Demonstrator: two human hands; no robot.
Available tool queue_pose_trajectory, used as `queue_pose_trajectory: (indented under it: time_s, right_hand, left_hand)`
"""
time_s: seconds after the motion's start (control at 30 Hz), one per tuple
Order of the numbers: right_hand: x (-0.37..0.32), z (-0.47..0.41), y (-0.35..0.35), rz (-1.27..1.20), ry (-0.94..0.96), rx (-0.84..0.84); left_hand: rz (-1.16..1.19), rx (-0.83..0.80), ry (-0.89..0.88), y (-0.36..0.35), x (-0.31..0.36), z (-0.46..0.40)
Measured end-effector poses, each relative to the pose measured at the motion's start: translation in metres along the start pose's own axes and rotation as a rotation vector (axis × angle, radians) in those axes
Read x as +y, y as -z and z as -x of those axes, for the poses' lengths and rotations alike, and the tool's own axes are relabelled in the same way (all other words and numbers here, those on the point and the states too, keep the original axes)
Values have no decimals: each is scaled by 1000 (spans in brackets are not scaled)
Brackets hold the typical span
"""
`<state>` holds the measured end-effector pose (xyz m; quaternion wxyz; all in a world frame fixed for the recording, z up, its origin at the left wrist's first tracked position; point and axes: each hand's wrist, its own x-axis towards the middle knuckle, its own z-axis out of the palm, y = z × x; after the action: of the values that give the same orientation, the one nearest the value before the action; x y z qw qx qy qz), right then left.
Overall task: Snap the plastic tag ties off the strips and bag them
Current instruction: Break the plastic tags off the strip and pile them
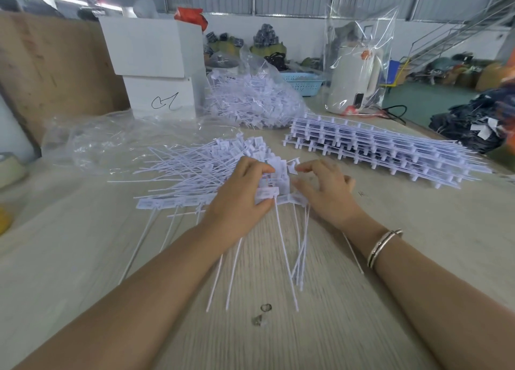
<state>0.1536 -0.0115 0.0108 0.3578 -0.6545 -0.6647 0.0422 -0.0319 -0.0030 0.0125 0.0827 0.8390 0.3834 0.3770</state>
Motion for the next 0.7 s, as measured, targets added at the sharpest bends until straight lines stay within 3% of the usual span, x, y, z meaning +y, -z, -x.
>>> queue_pose_trajectory:
  time_s: [0.07, 0.23, 0.33, 0.47, 0.57, 0.7]
  right_hand:
    - [-12, 7, -1, -154, 84, 18]
    - [-18, 10, -3, -321, 234, -211]
    - [-12, 7, 5, -534, 96, -172]
    - [-8, 6, 3, -535, 16, -202]
    - [-10, 9, 2, -551, 63, -300]
    - [-11, 9, 1, -537, 150, -310]
  left_hand:
    - [-47, 13, -23, -1, 5, 0]
    - [-29, -61, -132, 2, 14, 1]
    - [-98, -91, -98, 11, 8, 1]
    - [-260, -127, -51, 9, 0, 2]
    - [-268, -60, -70, 4, 2, 0]
    - [-289, -19, -90, 6, -2, 0]
